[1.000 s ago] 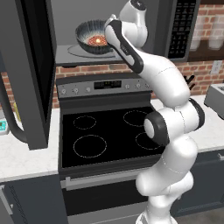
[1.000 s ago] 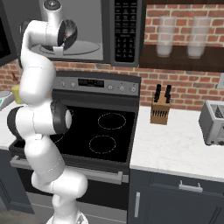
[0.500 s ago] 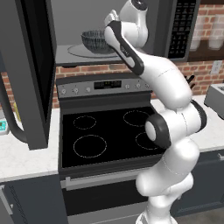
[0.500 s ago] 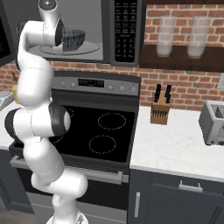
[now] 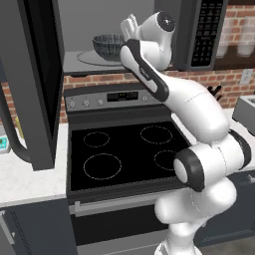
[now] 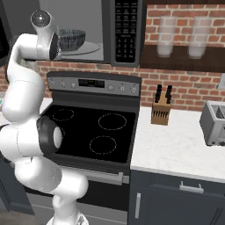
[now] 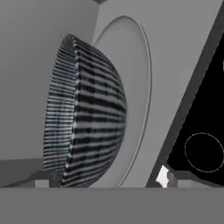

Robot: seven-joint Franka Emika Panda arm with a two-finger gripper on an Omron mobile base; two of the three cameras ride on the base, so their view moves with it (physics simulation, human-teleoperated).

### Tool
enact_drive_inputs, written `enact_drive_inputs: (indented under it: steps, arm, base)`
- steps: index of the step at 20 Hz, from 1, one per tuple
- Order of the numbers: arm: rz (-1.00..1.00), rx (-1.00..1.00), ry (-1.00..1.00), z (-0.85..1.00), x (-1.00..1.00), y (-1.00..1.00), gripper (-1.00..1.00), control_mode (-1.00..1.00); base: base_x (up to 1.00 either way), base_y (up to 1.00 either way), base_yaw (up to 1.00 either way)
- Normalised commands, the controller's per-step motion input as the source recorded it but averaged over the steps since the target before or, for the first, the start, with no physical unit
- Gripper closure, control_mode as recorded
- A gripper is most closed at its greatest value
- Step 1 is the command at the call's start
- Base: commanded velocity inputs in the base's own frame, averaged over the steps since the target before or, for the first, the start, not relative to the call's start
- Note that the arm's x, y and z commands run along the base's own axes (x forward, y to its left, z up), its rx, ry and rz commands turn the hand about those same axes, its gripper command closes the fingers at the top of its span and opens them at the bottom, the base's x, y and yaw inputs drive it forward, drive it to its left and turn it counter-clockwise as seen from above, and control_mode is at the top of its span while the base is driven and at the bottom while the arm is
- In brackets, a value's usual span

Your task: Open the microwave, place the bowl with waffle inside the microwave, then close the microwave door and turn it on.

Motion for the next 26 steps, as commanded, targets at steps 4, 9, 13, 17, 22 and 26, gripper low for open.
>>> enact_drive_inputs:
  steps: [4,9,13,17,22,26]
  arm:
    - [0.00,0.00,-0.25,0.09,-0.82,-0.22,-1.00,-1.00]
    - [0.00,-0.02,-0.18,0.15,-0.65,-0.13,-1.00,-1.00]
    - [0.00,-0.16,0.00,-0.26,0.00,0.00,-1.00,-1.00]
    - [-0.07,-0.23,-0.11,0.01,-0.37,-0.11,-1.00,-1.00]
    - [-0.20,-0.33,-0.05,0.00,-0.27,0.00,-1.00,-1.00]
    - [-0.22,-0.37,-0.02,-0.09,-0.04,0.00,-1.00,-1.00]
  base:
    - [0.00,0.00,0.00]
    - [0.00,0.00,0.00]
    - [0.00,0.00,0.00]
    - [0.00,0.00,0.00]
    - [0.00,0.00,0.00]
    - [0.00,0.00,0.00]
